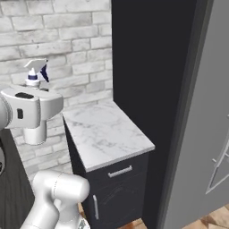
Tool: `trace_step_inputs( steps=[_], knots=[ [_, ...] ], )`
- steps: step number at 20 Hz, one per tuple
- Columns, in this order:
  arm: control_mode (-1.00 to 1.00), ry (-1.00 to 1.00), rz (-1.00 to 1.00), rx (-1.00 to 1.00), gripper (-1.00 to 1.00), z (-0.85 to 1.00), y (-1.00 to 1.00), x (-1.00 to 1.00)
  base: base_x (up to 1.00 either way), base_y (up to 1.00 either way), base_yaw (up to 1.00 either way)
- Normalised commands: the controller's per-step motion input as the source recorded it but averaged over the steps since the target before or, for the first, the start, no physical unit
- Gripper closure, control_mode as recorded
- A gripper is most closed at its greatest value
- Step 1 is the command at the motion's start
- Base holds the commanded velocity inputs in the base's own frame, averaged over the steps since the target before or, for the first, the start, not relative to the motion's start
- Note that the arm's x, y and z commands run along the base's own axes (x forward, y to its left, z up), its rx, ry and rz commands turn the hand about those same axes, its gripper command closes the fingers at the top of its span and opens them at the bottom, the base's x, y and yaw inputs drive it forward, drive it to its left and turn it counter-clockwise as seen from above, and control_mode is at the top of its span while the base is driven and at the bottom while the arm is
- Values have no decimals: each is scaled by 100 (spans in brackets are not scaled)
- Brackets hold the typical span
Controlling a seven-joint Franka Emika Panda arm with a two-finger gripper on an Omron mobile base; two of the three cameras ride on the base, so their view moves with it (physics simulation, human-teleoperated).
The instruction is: Move the cutting board and knife to the sink. Then move spray from the cabinet to the counter.
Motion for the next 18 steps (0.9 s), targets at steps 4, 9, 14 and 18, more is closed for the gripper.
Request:
trace_step_inputs(
  steps=[4,9,14,18],
  knots=[
    [-100,0,-9,-5,100,-14,31,0,0,9,-4],
    [-100,0,-7,-7,100,-21,33,8,0,0,0],
    [-100,0,-2,-2,100,-18,6,20,0,0,0],
    [-100,0,0,0,100,-25,1,22,0,0,0]
  ],
)
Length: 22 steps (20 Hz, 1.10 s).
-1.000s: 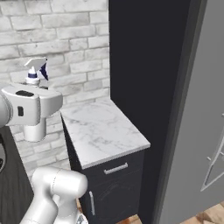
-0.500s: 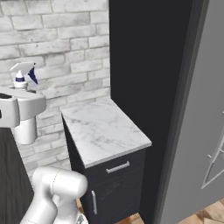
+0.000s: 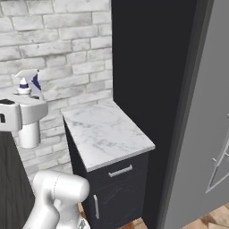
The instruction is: Move the cutting board and knife to the sink. Then move spray from the cabinet to the counter.
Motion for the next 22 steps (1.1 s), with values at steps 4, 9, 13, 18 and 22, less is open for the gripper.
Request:
trace_step_inputs(
  steps=[4,9,13,18,22],
  knots=[
    [-100,0,0,0,100,-39,0,35,0,0,0],
    [-100,0,0,0,100,-30,0,41,0,0,0],
    [-100,0,0,0,100,-33,0,39,0,0,0],
    [-100,-1,0,0,100,-34,0,37,0,0,0],
    [-100,0,0,0,100,-35,0,44,0,0,0]
  ],
)
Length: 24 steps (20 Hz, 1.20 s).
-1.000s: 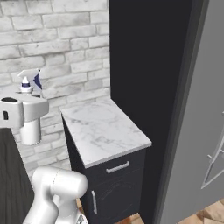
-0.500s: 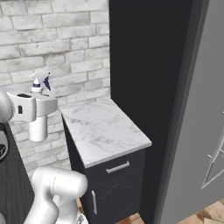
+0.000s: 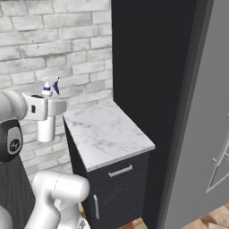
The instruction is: Move the cutting board and knife to the sink. Then move spray from the cabinet to the counter.
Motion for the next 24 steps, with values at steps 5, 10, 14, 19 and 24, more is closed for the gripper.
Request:
trace_step_inputs(
  steps=[5,10,14,19,24],
  knots=[
    [-100,-5,0,0,100,-35,0,36,0,0,0],
    [-100,-10,0,0,100,-41,0,27,0,0,0],
    [-100,-13,0,0,100,-52,0,30,0,0,0],
    [-100,-13,0,0,100,-56,0,41,0,0,0],
    [-100,-17,0,0,100,-55,0,43,0,0,0]
  ],
)
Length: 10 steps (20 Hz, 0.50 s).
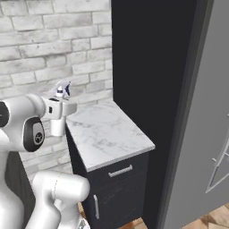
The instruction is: Move the cutting board and knife to the sink. Then move spray from the cabinet to the counter.
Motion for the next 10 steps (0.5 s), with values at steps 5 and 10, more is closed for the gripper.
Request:
trace_step_inputs(
  steps=[5,10],
  knots=[
    [-100,-18,-1,0,100,-51,2,42,0,0,0],
    [-100,-8,-2,0,100,-36,3,44,0,0,0]
  ],
)
